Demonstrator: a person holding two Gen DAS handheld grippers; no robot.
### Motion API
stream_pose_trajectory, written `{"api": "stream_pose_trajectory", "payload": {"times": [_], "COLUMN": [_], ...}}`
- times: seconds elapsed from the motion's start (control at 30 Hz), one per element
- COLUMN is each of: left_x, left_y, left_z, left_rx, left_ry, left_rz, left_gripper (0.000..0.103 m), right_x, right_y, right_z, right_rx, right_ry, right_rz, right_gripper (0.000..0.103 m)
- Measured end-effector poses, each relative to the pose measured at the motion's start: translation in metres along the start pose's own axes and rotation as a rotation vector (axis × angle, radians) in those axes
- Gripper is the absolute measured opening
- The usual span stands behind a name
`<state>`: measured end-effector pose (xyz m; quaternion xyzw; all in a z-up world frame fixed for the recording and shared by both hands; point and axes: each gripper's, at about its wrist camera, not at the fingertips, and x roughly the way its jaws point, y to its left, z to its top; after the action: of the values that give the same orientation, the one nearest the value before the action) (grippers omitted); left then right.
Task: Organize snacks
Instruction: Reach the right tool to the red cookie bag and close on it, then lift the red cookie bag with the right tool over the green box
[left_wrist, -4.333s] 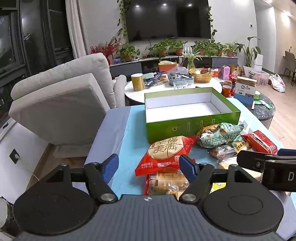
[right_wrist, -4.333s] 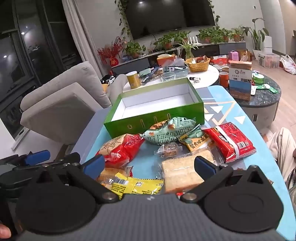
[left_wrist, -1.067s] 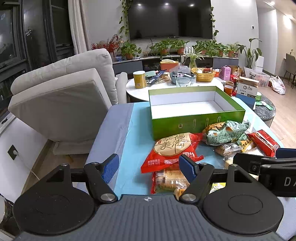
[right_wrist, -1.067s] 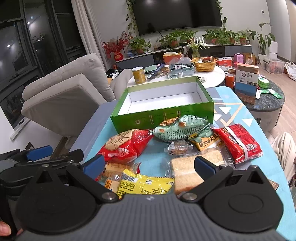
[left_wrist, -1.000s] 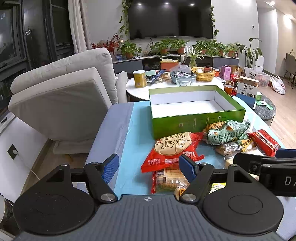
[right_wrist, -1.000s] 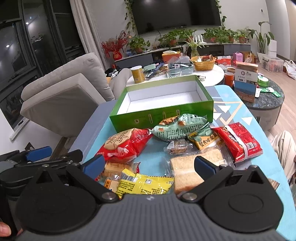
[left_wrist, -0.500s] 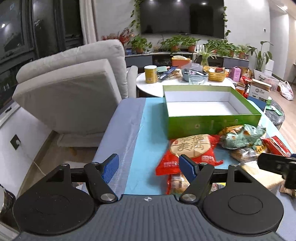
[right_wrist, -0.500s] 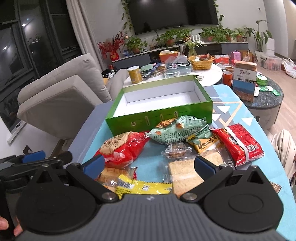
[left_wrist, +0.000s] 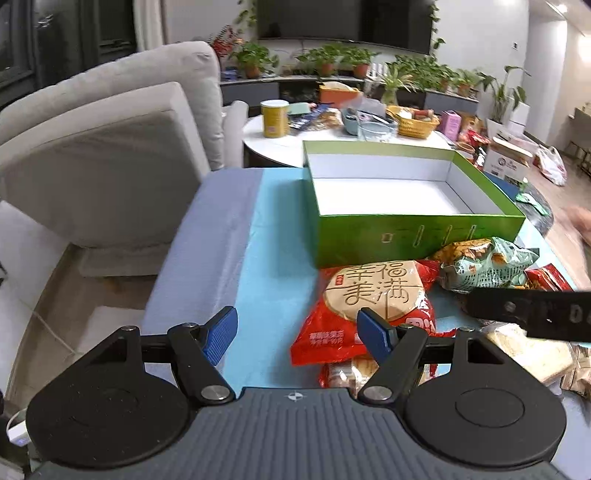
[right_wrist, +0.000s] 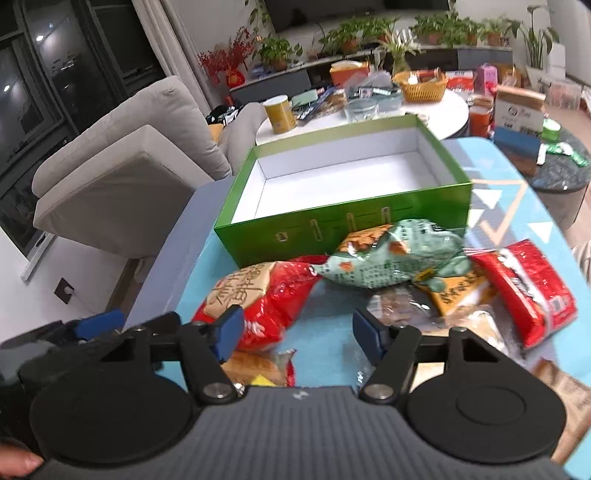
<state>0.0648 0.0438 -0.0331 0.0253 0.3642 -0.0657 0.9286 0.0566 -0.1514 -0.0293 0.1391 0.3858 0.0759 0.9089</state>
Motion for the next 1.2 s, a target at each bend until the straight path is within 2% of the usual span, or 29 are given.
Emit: {"api": "stream_pose_trajectory", "payload": {"times": [0.17, 0.33, 0.57, 0.7, 0.77, 0.83, 0.9, 1.07, 1.2], "left_x": [0.014, 0.029, 0.047, 0.053, 0.056, 0.057, 0.056, 0.044, 0.028], "left_y": [-0.002, -0.006, -0.001, 0.001, 0.0, -0.001, -0.005, -0.006, -0.006], "left_z": [0.006, 0.007, 0.009, 0.008, 0.008, 0.007, 0.006, 0.009, 0.012], "left_rx": [0.032, 0.065, 0.038, 0.025, 0.027, 0.036, 0.043, 0.03, 0.021], "left_ry": [0.011, 0.04, 0.076, 0.091, 0.103, 0.095, 0.086, 0.061, 0.03], "left_rz": [-0.08, -0.111, -0.158, -0.196, -0.225, -0.262, -0.271, -0.319, -0.33], "left_gripper": [0.069, 0.069, 0.069, 0.069, 0.059, 0.049, 0.044, 0.042, 0.042], "right_x": [0.026, 0.043, 0.061, 0.068, 0.072, 0.073, 0.07, 0.062, 0.048], "right_y": [0.002, 0.008, 0.012, 0.008, 0.007, 0.01, 0.012, 0.021, 0.023], "right_z": [0.013, 0.017, 0.02, 0.021, 0.021, 0.021, 0.022, 0.024, 0.026], "right_rx": [0.05, 0.049, 0.051, 0.082, 0.087, 0.077, 0.062, 0.013, 0.012], "right_ry": [0.069, 0.111, 0.138, 0.177, 0.195, 0.193, 0.186, 0.151, 0.117], "right_rz": [0.018, 0.025, 0.02, 0.048, 0.074, 0.085, 0.083, 0.056, 0.069], "right_gripper": [0.058, 0.058, 0.058, 0.058, 0.055, 0.044, 0.041, 0.04, 0.04]}}
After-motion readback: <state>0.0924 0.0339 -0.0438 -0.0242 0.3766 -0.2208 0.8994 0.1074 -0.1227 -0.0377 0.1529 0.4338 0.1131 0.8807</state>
